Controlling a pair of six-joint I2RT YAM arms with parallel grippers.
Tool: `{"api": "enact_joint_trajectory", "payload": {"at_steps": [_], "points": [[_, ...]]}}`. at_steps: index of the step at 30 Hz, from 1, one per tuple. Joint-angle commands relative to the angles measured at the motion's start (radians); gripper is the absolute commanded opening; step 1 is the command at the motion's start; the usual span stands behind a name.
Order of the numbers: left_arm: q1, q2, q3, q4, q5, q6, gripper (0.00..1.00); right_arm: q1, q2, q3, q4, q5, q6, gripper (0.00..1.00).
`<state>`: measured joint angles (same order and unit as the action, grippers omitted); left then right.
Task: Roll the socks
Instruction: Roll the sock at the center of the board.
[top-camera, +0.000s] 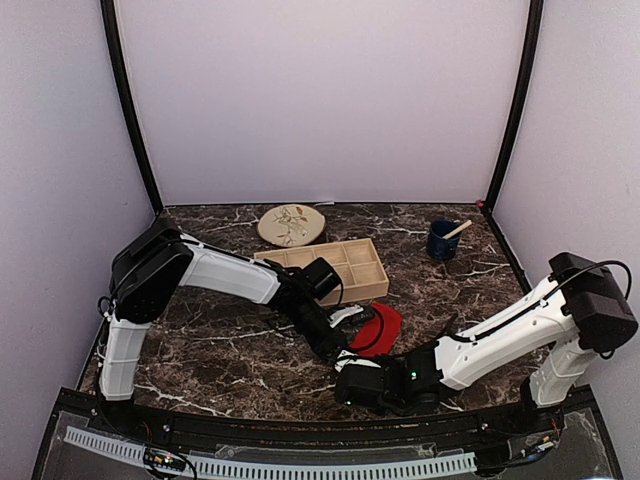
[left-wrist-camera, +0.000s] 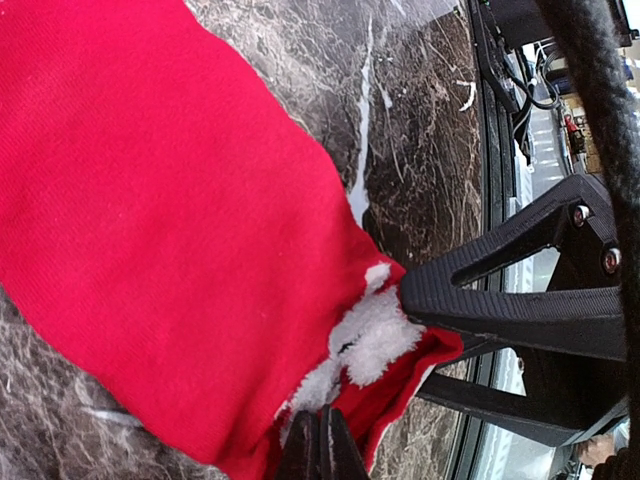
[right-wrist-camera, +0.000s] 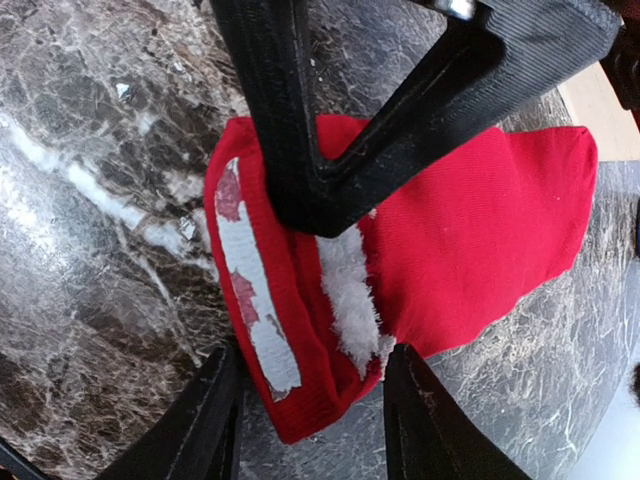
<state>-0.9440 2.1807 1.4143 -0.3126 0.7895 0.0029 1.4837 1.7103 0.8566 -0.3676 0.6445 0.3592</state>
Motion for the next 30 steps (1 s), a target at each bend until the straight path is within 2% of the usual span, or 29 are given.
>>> {"api": "enact_joint_trajectory", "payload": {"at_steps": [1, 15, 30], "points": [[0.002, 0.026, 0.011, -0.075, -0.009, 0.028, 0.00, 0.002, 0.017, 0.016, -0.016, 0.012, -0.032, 0.44], [0.002, 0.040, 0.023, -0.085, 0.008, 0.031, 0.00, 0.000, 0.031, 0.019, 0.009, -0.017, -0.112, 0.35], [0.005, 0.042, 0.032, -0.071, 0.001, -0.003, 0.00, -0.004, 0.045, 0.020, 0.002, -0.091, -0.108, 0.13]]}}
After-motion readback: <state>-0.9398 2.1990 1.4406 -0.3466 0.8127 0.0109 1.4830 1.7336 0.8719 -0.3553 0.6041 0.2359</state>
